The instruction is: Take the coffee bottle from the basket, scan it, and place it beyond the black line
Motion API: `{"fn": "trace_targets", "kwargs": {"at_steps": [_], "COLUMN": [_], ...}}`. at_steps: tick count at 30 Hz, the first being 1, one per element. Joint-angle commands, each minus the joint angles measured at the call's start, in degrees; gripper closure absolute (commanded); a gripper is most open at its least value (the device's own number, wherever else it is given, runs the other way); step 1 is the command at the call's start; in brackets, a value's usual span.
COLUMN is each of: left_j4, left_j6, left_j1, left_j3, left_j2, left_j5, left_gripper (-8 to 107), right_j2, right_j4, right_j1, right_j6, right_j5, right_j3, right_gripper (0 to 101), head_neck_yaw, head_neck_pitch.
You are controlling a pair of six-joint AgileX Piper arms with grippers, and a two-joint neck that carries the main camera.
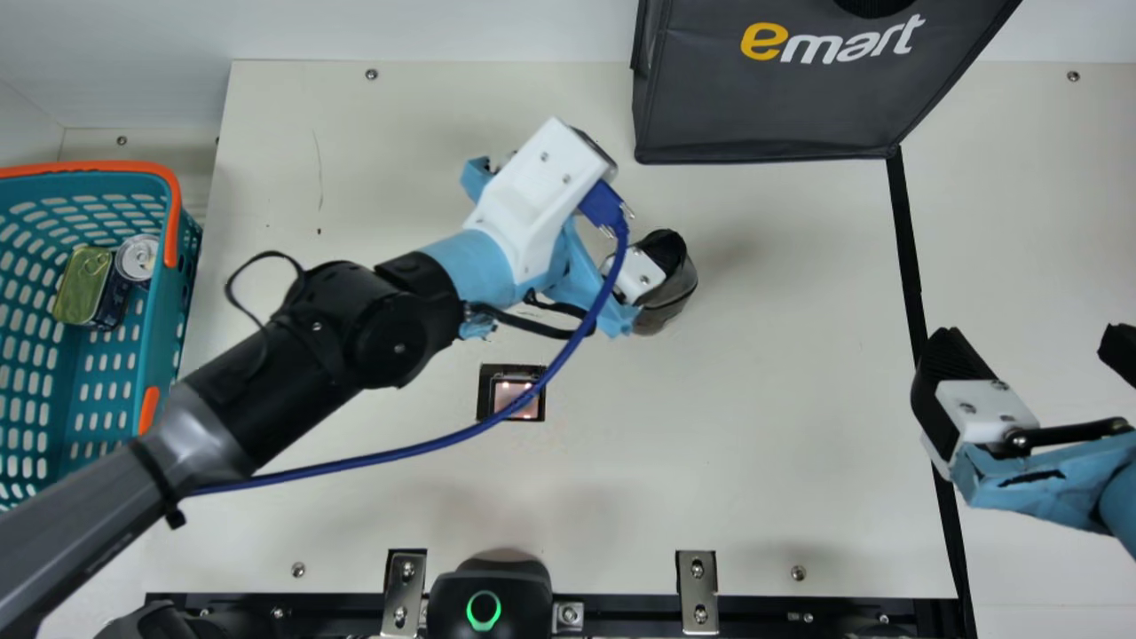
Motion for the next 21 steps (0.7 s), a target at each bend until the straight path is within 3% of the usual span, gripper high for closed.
{"fn": "trace_targets", "kwargs": {"at_steps": [1,21], "left_j4": [2.70,17.50], "left_j6": [-3.06,-18.89], "left_j1": [0.94,10.77], "left_j3": [0.46,6.55], "left_j2": [-0.90,-9.61], "left_j5": [-0.14,1.40], "left_gripper": [9,9], "right_j2": [0.00,0.00], "right_j4": [0.00,-0.05], "right_j1": [0.00,0.00], "right_j6": [0.00,0.00], "right_j5": [0.00,-0.06], "right_j3": [0.00,0.00], "right_gripper": [10,10], "head_neck_yaw": [0.00,0.00], "head_neck_pitch": [-1.57,-1.57]}}
